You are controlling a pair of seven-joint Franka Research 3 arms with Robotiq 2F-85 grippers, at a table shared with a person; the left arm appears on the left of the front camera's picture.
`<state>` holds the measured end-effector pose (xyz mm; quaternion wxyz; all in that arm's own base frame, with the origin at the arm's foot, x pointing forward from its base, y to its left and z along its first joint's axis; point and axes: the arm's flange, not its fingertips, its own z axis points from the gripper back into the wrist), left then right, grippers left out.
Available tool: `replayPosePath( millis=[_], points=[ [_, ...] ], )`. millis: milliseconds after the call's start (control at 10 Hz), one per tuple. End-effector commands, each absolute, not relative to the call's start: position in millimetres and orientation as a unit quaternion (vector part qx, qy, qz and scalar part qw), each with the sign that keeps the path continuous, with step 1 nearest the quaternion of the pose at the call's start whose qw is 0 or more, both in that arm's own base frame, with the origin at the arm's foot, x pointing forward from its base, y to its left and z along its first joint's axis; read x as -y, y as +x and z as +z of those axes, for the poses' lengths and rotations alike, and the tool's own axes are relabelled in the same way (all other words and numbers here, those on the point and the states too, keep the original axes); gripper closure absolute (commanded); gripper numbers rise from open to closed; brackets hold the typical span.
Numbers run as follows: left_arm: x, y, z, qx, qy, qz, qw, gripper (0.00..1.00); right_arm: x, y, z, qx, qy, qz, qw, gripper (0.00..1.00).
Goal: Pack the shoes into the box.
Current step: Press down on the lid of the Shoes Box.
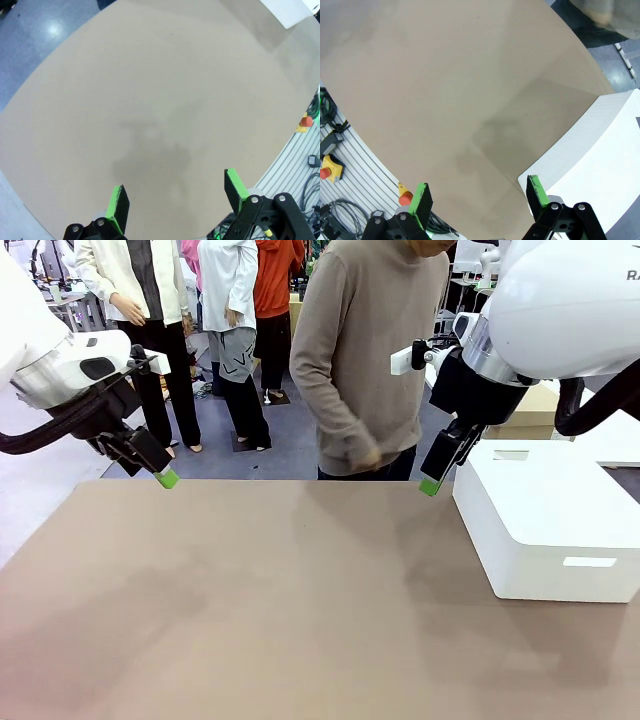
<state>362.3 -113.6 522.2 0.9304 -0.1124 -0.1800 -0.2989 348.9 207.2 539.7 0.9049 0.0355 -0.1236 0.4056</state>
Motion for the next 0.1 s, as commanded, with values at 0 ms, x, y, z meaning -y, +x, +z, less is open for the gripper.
replayPosePath(
  millis=[0],
  points=[
    [112.2, 361.3, 522.3, 0.184, -0.105, -0.294, 0.932, 0.00, -208.7, 351.4, 543.3, 0.120, 0.029, 0.408, 0.905, 0.00]
  ],
)
